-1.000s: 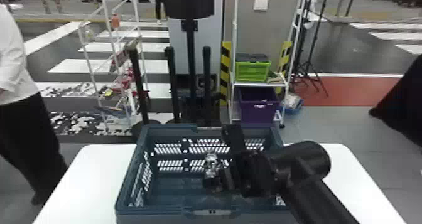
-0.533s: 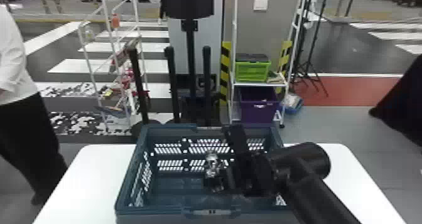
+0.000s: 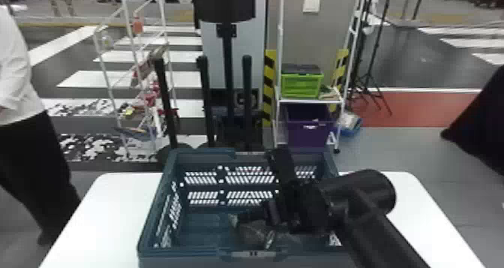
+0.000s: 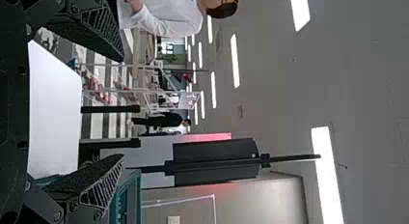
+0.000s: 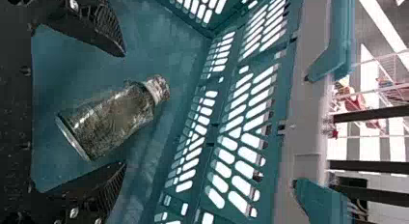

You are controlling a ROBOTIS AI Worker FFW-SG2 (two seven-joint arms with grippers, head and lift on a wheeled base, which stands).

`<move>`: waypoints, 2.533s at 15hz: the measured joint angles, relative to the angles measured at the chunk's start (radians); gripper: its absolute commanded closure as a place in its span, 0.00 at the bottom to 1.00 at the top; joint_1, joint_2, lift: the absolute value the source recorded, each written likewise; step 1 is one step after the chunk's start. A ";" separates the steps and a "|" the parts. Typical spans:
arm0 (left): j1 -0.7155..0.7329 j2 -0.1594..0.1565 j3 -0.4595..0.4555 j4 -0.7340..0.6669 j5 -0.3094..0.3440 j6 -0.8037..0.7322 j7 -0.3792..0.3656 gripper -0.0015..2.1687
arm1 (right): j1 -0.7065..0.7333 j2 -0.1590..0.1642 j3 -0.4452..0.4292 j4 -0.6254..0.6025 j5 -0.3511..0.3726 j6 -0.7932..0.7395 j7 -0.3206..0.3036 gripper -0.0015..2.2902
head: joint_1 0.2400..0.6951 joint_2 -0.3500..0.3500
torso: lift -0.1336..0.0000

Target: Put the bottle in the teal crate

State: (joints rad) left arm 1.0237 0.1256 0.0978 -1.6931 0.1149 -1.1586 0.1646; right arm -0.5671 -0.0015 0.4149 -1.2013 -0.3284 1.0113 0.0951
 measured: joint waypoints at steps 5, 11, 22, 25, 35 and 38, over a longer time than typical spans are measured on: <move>0.008 -0.001 0.008 -0.006 0.000 -0.011 -0.007 0.09 | 0.089 0.000 -0.006 -0.280 0.021 0.124 -0.048 0.05 | 0.57 0.50 | 1.00; 0.019 -0.001 0.011 -0.008 0.000 -0.041 -0.009 0.09 | 0.289 -0.029 -0.034 -0.707 0.107 0.272 -0.070 0.05 | 0.57 0.50 | 1.00; 0.035 -0.001 0.006 -0.025 -0.010 -0.056 -0.014 0.09 | 0.881 -0.199 -0.189 -1.126 0.193 -0.450 -0.069 0.05 | 0.57 0.50 | 1.00; 0.035 -0.001 0.005 -0.029 -0.011 -0.055 -0.014 0.09 | 1.058 -0.198 -0.202 -1.113 0.216 -0.768 -0.115 0.05 | 0.57 0.50 | 1.00; 0.041 -0.001 0.005 -0.060 -0.015 -0.039 -0.021 0.09 | 1.448 -0.170 -0.252 -0.942 0.239 -1.453 -0.178 0.05 | 0.57 0.50 | 1.00; 0.042 -0.001 0.003 -0.070 -0.021 -0.030 -0.021 0.09 | 1.508 -0.174 -0.278 -0.883 0.239 -1.591 -0.164 0.05 | 0.57 0.50 | 1.00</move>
State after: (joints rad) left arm 1.0658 0.1244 0.1004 -1.7627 0.0943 -1.1887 0.1441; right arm 0.9413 -0.1759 0.1364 -2.0847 -0.0898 -0.5798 -0.0694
